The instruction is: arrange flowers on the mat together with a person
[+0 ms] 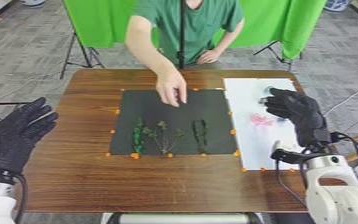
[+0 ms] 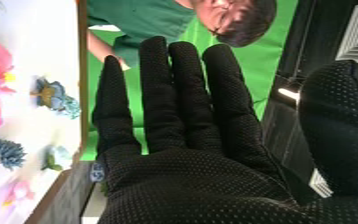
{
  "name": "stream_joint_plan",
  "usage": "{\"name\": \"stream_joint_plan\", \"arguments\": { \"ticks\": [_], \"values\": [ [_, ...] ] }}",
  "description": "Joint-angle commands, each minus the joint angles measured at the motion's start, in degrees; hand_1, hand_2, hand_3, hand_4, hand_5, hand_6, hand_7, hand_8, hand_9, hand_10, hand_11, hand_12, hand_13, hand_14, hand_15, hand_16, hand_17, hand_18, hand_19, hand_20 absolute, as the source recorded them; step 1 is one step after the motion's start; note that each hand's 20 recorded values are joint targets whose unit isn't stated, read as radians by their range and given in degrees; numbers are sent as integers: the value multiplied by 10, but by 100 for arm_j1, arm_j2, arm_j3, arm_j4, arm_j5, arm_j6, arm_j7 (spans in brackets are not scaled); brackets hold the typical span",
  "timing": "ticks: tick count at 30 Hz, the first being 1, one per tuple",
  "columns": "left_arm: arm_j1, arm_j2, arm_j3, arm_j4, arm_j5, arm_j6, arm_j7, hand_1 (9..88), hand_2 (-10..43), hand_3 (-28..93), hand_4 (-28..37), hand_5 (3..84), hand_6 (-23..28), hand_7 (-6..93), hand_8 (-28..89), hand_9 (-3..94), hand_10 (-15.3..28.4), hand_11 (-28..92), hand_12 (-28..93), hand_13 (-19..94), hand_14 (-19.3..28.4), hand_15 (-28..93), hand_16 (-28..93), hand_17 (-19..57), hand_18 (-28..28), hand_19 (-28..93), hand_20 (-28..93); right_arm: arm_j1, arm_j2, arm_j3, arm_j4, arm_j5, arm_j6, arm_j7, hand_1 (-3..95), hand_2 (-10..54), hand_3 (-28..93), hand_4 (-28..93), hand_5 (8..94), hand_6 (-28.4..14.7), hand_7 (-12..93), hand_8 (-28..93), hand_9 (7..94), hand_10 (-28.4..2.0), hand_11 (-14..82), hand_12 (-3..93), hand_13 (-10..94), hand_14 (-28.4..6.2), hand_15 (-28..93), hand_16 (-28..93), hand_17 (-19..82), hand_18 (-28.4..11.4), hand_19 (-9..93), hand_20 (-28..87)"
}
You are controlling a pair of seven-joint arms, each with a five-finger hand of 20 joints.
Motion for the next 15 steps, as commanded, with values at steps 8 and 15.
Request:
{"name": "stream_joint_plan", "arguments": {
  "ticks": [8, 15],
  "values": [
    [0, 5, 6, 58, 39, -116, -66, 286, 2, 670, -206, 382, 40, 207, -84, 331, 133, 222, 187, 282, 156, 292, 24, -51, 210, 427, 142, -231, 58, 251, -91, -113, 80, 28, 187, 61, 849, -244, 480, -48, 240, -127, 483, -156, 202, 218, 406, -122, 288, 214, 122, -218, 469, 251],
    [234, -99, -84, -6, 24, -83, -59, 288, 3, 670, -205, 381, 41, 208, -85, 332, 133, 224, 188, 283, 155, 292, 24, -51, 210, 427, 142, 199, 371, -299, 155, -1259, 736, -155, 336, -92, 836, -278, 474, -18, 290, -157, 507, -121, 230, 211, 458, -92, 362, 199, 234, -201, 471, 243]
  ]
}}
